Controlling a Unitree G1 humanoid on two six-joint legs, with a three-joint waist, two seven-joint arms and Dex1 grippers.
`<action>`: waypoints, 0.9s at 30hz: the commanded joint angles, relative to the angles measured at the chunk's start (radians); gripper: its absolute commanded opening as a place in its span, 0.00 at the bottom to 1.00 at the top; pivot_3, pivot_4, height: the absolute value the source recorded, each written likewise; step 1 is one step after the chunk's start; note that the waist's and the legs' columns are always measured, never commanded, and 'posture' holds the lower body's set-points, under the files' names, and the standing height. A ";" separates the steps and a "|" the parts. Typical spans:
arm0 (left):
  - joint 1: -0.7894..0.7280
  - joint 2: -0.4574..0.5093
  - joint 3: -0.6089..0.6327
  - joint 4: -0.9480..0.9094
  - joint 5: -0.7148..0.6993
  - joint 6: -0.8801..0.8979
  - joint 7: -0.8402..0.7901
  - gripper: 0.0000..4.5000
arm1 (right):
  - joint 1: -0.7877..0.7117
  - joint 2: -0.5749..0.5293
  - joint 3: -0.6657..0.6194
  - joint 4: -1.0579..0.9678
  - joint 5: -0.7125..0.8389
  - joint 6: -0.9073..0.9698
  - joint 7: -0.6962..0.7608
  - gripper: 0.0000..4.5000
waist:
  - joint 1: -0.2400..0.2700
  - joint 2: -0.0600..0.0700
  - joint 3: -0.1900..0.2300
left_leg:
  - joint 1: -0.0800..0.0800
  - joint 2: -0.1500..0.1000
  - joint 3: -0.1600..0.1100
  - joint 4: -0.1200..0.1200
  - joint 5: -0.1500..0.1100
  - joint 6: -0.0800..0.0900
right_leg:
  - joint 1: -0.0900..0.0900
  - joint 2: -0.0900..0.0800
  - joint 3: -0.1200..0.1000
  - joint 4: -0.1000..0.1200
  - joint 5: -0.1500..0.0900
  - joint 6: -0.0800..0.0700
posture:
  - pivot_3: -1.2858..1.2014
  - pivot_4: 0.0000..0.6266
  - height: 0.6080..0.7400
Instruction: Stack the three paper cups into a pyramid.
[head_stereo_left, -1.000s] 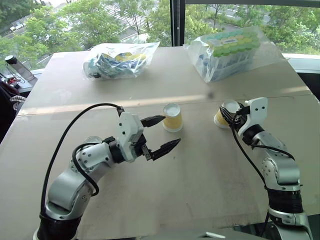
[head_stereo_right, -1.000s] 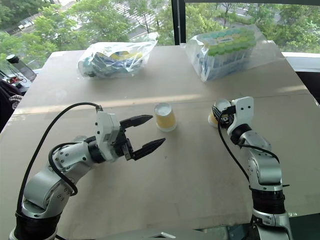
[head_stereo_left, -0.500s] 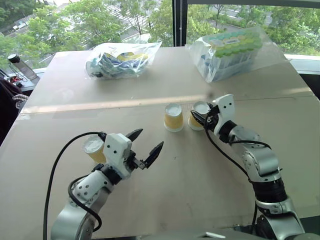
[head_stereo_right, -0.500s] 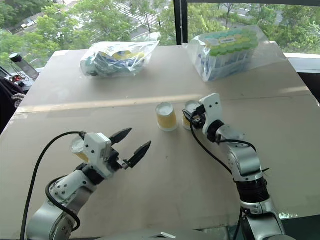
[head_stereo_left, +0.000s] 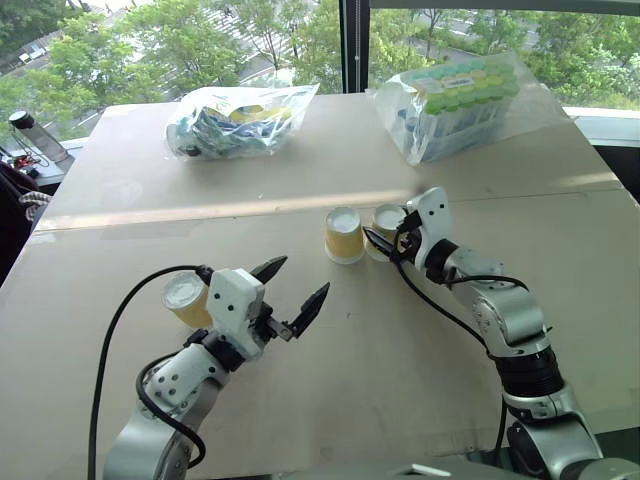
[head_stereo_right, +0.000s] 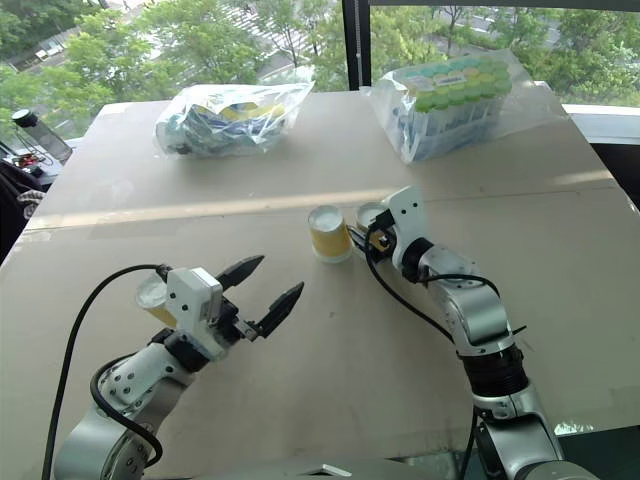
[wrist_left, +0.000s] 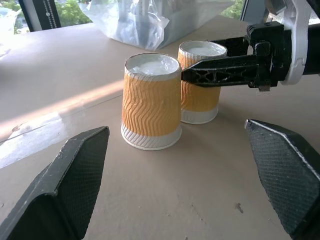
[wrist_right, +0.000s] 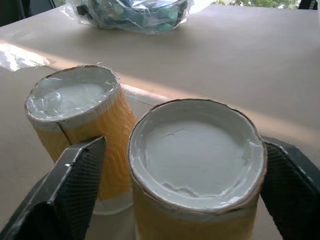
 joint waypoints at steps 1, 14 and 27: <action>-0.004 0.007 0.003 -0.035 -0.002 -0.020 -0.007 1.00 | -0.004 -0.006 -0.004 -0.042 0.013 0.013 0.016 0.99 | 0.000 0.000 0.000 | 0.000 0.000 0.000 0.000 0.000 0.000 | 0.000 0.000 0.000 0.000 0.000 0.000 | 0.52 0.24 1.00; 0.059 -0.004 0.005 -0.079 -0.001 -0.060 -0.013 1.00 | 0.125 -0.173 -0.105 -0.220 0.117 0.063 0.135 0.99 | 0.007 0.000 0.000 | -0.001 0.000 0.000 0.000 0.000 0.000 | 0.000 0.000 0.001 -0.001 0.000 0.000 | 0.52 0.24 1.00; 0.387 -0.331 0.072 -0.173 0.282 -0.308 0.319 1.00 | 0.408 -0.425 -0.233 -0.350 0.340 -0.199 0.594 0.99 | 0.034 -0.007 0.004 | -0.002 0.001 0.002 0.000 -0.001 0.001 | 0.002 0.000 0.004 -0.004 0.001 0.002 | 0.52 0.24 1.00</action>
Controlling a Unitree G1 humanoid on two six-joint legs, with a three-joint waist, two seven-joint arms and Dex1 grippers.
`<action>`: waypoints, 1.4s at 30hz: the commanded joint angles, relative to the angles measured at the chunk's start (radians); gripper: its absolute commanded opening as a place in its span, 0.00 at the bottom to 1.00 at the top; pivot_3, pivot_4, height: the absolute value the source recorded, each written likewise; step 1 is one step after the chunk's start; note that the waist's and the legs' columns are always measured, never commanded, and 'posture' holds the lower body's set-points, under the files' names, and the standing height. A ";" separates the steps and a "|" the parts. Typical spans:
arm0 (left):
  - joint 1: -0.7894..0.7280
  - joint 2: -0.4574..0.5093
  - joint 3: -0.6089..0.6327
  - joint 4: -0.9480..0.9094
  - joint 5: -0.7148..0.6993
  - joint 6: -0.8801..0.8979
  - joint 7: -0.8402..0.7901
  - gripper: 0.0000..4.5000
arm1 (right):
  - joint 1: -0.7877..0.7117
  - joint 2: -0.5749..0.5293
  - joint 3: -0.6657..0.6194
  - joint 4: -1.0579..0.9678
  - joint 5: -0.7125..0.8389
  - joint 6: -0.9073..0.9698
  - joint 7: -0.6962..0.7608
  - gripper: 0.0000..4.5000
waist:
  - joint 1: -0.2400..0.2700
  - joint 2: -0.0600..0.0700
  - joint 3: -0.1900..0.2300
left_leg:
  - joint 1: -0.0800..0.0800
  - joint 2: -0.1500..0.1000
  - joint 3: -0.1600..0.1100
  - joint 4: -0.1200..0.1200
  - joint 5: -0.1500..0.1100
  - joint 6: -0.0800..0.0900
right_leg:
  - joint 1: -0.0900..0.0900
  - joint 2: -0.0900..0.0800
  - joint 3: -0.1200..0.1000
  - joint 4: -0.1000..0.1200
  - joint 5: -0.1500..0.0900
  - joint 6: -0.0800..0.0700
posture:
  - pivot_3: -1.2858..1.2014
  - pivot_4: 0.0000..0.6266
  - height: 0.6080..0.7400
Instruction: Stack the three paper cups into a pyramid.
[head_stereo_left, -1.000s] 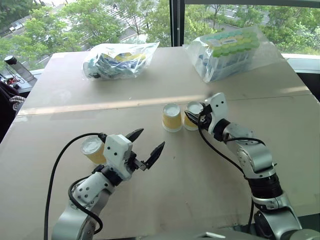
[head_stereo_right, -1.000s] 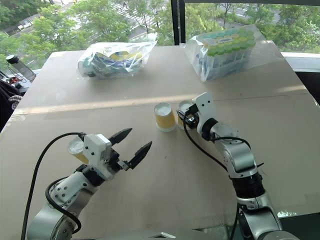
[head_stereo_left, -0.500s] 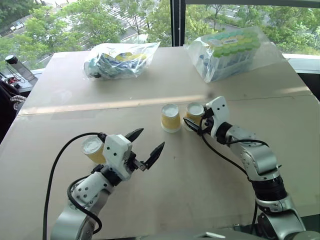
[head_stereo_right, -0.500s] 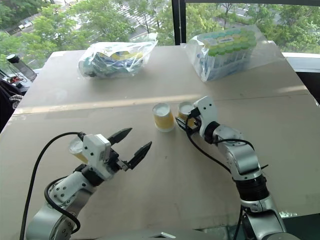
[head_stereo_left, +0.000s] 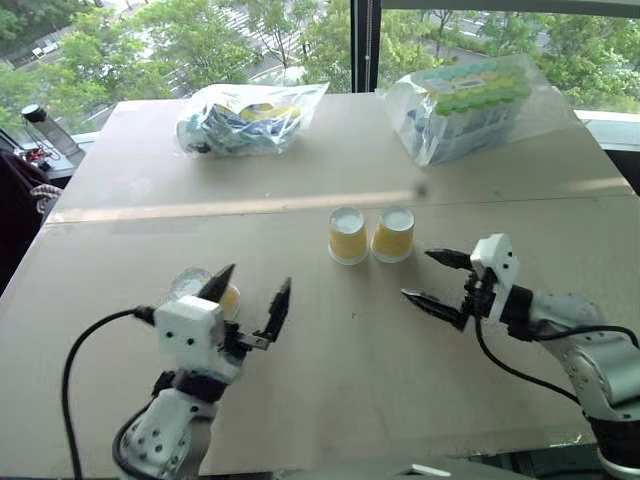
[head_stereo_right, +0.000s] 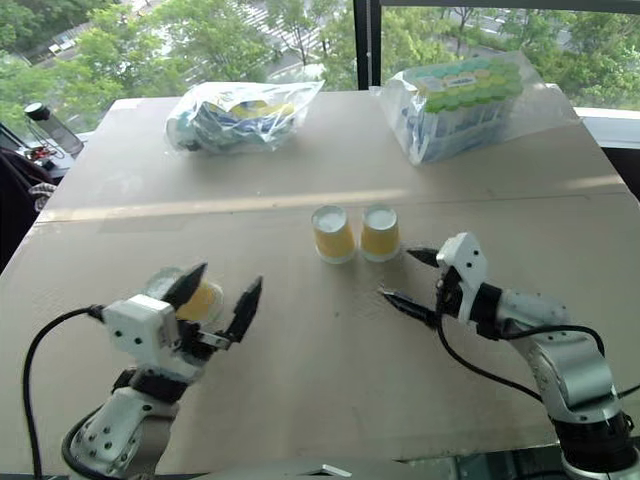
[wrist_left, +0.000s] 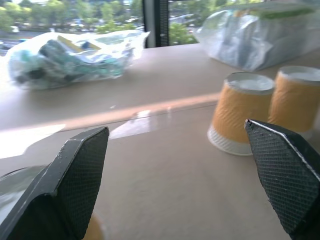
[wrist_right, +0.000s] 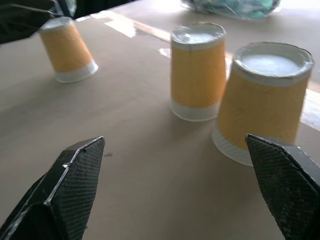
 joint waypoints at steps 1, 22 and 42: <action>0.071 -0.074 0.006 -0.055 0.089 -0.078 0.094 1.00 | 0.014 -0.016 -0.032 -0.033 0.048 -0.101 0.095 0.99 | 0.003 -0.004 0.002 | 0.000 0.000 0.000 0.000 0.000 0.000 | 0.000 0.000 0.000 0.000 0.000 0.000 | 0.52 0.24 1.00; -0.154 -0.093 0.085 0.222 0.124 -0.103 0.168 1.00 | -0.060 0.052 -0.013 0.012 0.166 -0.188 0.147 0.99 | 0.046 -0.009 0.005 | 0.001 0.001 0.000 0.001 -0.001 0.002 | 0.002 0.000 -0.005 -0.002 0.001 0.001 | 0.52 0.24 1.00; -0.270 -0.043 0.112 0.298 0.094 -0.047 0.154 1.00 | -0.042 0.053 -0.013 -0.007 0.190 -0.194 0.145 0.99 | 0.046 -0.009 0.005 | 0.001 0.001 0.000 0.002 -0.001 0.002 | 0.002 0.000 -0.005 -0.001 0.001 0.001 | 0.52 0.24 1.00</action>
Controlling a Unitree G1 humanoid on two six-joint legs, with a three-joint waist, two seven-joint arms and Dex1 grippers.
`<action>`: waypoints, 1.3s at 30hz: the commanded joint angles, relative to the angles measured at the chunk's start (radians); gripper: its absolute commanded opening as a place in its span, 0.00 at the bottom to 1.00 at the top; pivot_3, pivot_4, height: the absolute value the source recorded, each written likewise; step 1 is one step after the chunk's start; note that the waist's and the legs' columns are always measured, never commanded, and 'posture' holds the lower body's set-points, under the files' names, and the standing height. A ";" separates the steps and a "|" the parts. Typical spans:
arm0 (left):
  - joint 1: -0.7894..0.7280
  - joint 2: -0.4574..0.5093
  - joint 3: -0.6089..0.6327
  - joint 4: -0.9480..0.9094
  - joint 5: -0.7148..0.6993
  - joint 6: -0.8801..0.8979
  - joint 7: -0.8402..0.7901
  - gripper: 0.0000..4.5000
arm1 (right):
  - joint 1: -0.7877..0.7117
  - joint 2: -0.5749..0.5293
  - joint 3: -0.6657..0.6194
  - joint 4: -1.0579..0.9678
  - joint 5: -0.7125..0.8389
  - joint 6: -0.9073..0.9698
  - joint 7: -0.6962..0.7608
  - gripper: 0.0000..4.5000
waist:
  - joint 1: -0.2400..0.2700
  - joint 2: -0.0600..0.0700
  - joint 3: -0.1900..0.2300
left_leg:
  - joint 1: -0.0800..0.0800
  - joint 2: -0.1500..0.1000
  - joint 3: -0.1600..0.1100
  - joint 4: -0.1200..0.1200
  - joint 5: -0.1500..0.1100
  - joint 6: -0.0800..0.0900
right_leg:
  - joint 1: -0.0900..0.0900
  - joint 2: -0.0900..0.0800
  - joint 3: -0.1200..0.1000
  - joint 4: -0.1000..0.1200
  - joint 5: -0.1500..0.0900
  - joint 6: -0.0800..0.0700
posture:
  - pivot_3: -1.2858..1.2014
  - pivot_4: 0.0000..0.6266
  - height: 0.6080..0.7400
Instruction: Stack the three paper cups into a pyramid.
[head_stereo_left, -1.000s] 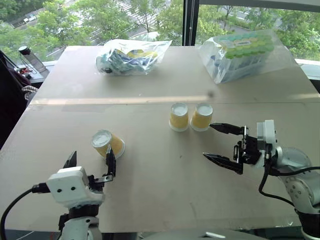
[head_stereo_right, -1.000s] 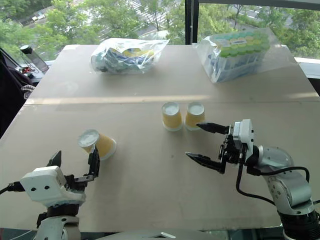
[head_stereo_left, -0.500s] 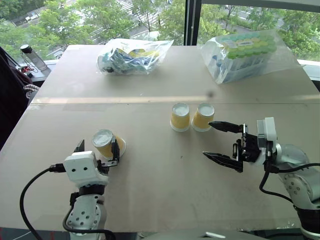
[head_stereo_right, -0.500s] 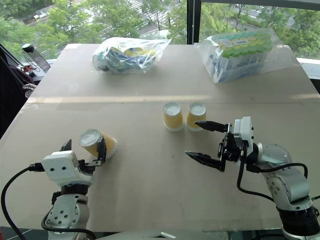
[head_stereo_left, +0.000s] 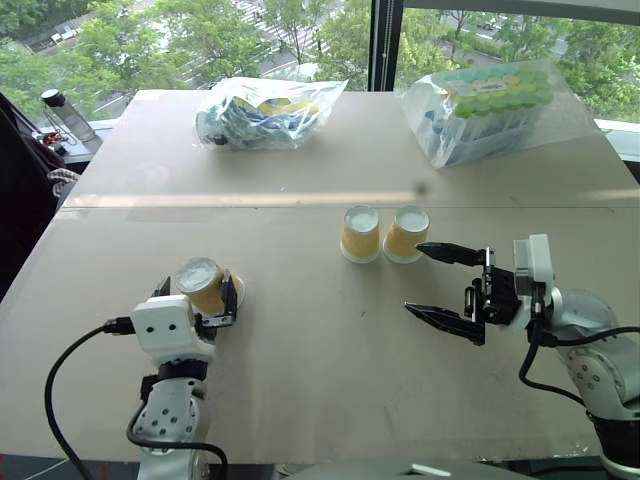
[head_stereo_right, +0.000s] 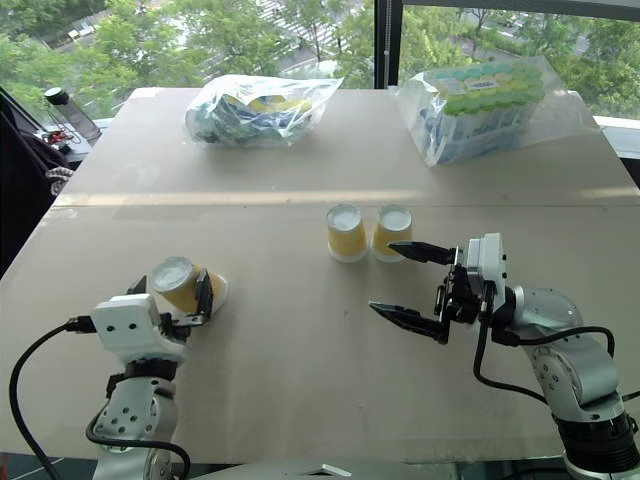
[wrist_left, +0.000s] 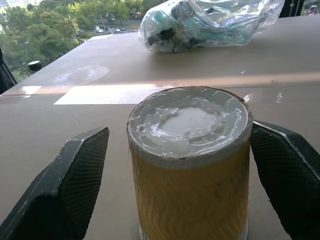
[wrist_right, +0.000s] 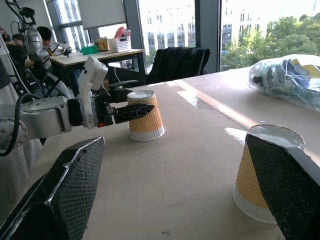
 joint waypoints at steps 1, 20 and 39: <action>-0.014 0.010 0.010 -0.014 -0.009 0.002 0.000 0.94 | 0.004 0.001 -0.011 -0.041 0.031 -0.020 0.010 1.00 | 0.000 0.000 0.000 | 0.000 0.000 0.000 0.000 0.000 0.000 | 0.000 0.000 0.000 0.000 0.000 0.000 | 0.52 0.24 1.00; -0.216 0.124 0.043 -0.026 -0.153 0.094 -0.099 0.54 | 0.059 -0.015 -0.064 -0.054 0.041 -0.044 -0.014 1.00 | -0.001 0.000 0.000 | 0.000 0.000 -0.001 0.002 0.000 0.000 | 0.000 0.000 -0.001 0.001 0.000 0.000 | 0.52 0.24 1.00; -1.172 0.428 -0.261 0.535 -0.453 0.365 -0.884 0.54 | 0.328 0.086 -0.308 -0.148 0.033 -0.194 -0.194 1.00 | -0.057 0.004 -0.002 | -0.004 -0.002 -0.008 0.015 -0.001 -0.002 | 0.002 0.001 -0.007 0.004 0.002 0.000 | 0.52 0.24 1.00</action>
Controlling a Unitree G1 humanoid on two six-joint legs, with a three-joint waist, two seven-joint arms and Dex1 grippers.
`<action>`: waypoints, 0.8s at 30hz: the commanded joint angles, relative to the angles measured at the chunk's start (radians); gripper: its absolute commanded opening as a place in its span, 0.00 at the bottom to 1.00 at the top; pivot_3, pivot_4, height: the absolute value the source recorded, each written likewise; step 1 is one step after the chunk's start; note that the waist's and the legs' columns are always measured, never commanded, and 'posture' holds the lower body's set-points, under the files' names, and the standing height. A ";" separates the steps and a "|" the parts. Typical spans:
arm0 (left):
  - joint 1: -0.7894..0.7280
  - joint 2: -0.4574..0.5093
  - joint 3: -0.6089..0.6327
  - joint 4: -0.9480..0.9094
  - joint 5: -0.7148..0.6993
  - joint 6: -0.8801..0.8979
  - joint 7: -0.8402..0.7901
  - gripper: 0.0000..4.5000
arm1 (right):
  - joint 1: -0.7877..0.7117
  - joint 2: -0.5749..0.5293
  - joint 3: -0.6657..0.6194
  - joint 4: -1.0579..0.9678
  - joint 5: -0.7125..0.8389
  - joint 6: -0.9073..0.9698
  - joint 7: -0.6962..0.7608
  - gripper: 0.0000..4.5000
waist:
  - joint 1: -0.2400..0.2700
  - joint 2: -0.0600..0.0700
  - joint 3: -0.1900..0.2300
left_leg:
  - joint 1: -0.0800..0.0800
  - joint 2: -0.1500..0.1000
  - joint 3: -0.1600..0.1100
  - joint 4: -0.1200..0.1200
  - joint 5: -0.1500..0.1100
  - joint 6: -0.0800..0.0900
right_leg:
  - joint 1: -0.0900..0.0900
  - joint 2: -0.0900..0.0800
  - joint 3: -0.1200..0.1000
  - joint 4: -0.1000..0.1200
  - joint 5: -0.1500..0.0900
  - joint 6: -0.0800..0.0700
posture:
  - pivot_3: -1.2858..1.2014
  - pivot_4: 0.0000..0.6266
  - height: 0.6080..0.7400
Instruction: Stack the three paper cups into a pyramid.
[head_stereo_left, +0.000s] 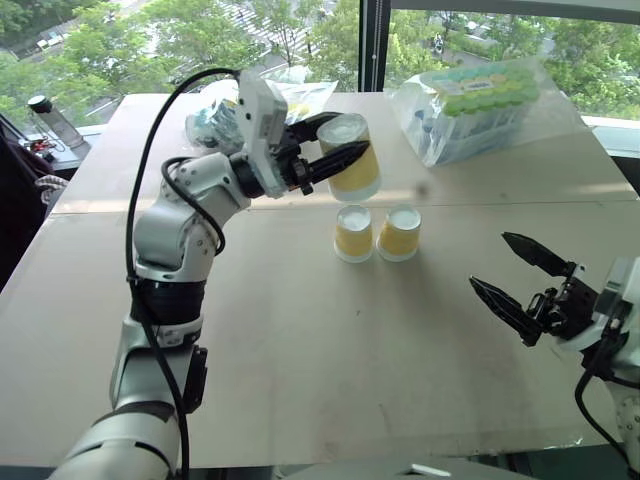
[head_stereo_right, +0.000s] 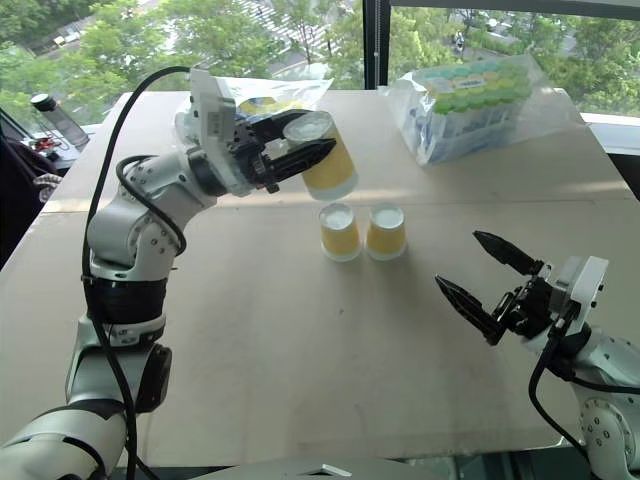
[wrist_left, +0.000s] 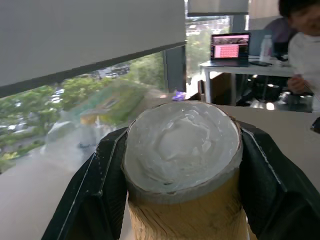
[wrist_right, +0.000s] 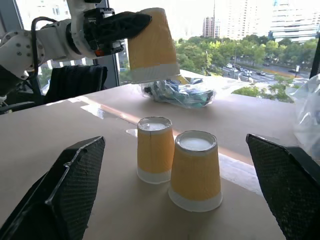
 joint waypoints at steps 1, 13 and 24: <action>-0.014 0.001 -0.024 0.044 0.026 -0.037 -0.076 0.54 | 0.031 0.014 -0.015 -0.061 -0.012 -0.049 -0.020 1.00 | -0.011 0.000 0.000 | 0.000 0.000 0.000 0.000 0.000 0.000 | 0.000 0.000 0.001 0.000 0.000 0.000 | 0.52 0.24 1.00; -0.053 -0.079 -0.073 0.183 0.123 -0.155 -0.141 0.54 | 0.063 0.040 0.034 -0.150 -0.046 -0.062 -0.123 1.00 | -0.003 0.000 0.000 | 0.000 0.000 -0.001 0.001 0.000 0.000 | -0.001 0.001 0.000 0.001 0.000 0.000 | 0.52 0.24 1.00; -0.072 -0.150 -0.104 0.273 0.207 -0.234 -0.150 0.54 | 0.062 0.030 0.033 -0.153 -0.049 -0.066 -0.141 1.00 | -0.005 0.000 0.000 | 0.000 0.000 -0.001 0.001 0.000 0.000 | -0.001 0.001 0.001 0.001 0.000 0.000 | 0.52 0.24 1.00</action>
